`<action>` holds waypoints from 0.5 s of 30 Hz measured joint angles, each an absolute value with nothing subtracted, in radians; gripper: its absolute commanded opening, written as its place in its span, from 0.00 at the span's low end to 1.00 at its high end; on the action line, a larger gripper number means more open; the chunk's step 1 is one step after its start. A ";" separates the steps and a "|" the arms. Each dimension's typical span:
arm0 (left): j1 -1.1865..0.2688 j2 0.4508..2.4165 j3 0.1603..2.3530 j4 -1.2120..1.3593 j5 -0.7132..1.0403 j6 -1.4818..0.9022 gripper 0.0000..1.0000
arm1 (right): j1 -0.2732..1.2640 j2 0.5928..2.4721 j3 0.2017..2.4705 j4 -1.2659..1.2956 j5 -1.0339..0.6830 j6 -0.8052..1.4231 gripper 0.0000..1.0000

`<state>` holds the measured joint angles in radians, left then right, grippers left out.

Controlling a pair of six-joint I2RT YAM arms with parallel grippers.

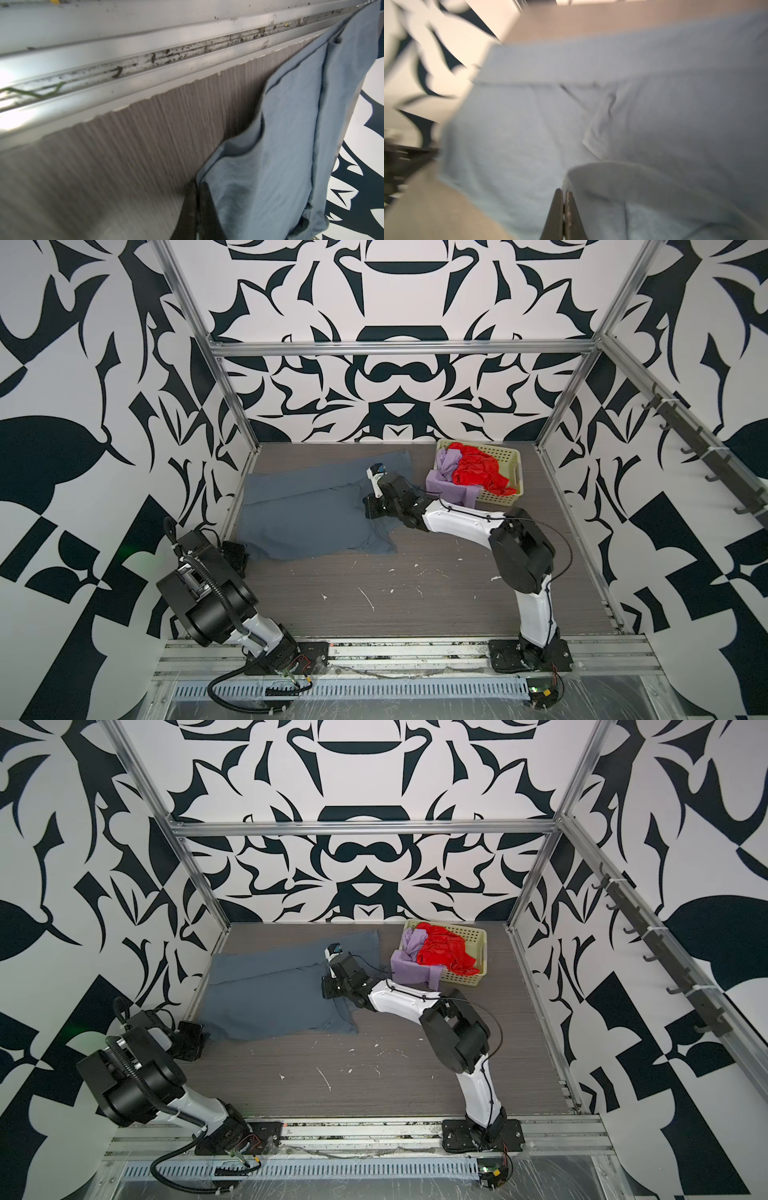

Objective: Fold and stack the t-shirts

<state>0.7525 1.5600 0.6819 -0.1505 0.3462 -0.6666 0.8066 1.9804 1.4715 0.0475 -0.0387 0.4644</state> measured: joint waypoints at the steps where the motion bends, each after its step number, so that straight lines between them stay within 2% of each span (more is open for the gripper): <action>1: 0.752 1.560 0.682 -0.152 0.348 -0.668 0.00 | 0.807 1.950 1.462 0.058 -0.036 0.466 0.00; 8: 0.752 1.549 0.682 -0.162 0.362 -0.681 0.00 | 0.807 1.801 1.359 0.071 0.019 0.468 0.00; 15: 0.752 1.486 0.682 -0.183 0.381 -0.692 0.00 | 0.795 1.594 1.238 0.030 0.172 0.464 0.00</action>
